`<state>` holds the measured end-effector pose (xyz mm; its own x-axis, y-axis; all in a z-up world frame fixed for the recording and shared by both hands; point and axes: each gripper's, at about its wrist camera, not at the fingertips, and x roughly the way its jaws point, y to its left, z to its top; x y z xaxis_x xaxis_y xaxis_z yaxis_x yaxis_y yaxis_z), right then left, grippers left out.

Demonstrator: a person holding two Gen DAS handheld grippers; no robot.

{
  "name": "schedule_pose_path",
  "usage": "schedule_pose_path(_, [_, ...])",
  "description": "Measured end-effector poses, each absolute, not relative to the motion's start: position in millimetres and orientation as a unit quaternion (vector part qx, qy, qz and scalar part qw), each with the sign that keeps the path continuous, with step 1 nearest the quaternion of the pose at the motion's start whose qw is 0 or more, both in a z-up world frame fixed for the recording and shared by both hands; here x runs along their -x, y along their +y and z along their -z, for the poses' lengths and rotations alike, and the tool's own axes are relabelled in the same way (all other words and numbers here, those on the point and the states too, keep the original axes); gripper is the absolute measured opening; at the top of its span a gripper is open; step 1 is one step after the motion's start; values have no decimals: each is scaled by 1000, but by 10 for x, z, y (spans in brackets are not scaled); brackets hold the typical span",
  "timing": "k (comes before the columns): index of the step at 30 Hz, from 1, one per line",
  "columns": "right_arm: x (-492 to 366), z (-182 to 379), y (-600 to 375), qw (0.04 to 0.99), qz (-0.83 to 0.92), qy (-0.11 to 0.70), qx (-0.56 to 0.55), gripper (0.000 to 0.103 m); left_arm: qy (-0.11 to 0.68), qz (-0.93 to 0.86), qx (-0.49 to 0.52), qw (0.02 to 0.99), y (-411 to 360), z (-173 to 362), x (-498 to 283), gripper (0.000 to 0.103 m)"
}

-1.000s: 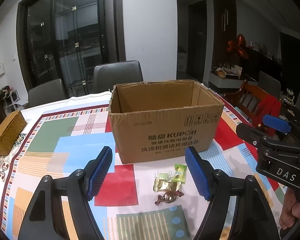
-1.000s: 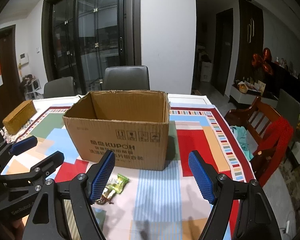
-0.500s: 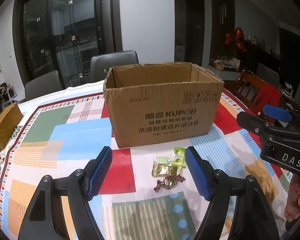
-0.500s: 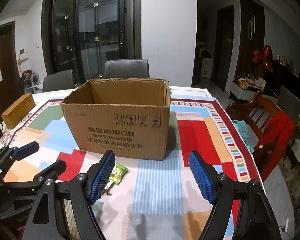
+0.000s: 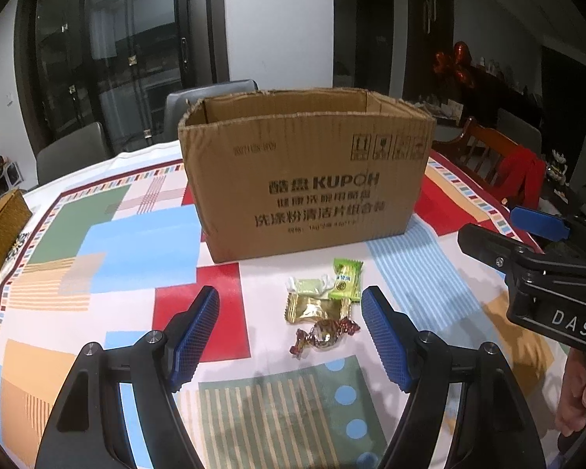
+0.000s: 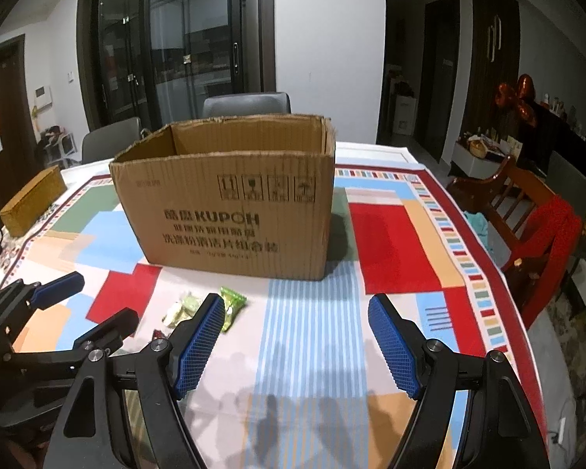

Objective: Organize snacks
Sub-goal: 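Withdraw both open tools from the box toward the remaining candies, then grasp the gold wrapped round candy with the left tool and lift it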

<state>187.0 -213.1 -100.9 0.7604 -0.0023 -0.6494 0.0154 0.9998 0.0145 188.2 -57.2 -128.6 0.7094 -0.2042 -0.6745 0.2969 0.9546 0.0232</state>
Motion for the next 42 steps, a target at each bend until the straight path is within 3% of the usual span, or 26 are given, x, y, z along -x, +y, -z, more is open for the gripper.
schedule_pose_path(9, [-1929, 1213, -2152, 931, 3, 364, -14, 77, 384, 153, -70, 908, -664, 1546, -1914, 74])
schedule_pose_path(22, [-2036, 1466, -2188, 923, 0, 385, -25, 77, 426, 165, -76, 886, -749, 1855, -2068, 60])
schedule_pose_path(34, [-2128, 1584, -2238, 918, 2, 396, -32, 77, 440, 176, -79, 877, -835, 2001, -2143, 35])
schedule_pose_path(42, [-2160, 1603, -2165, 917, -4, 398, -31, 77, 438, 171, -69, 880, -740, 1992, -2075, 28])
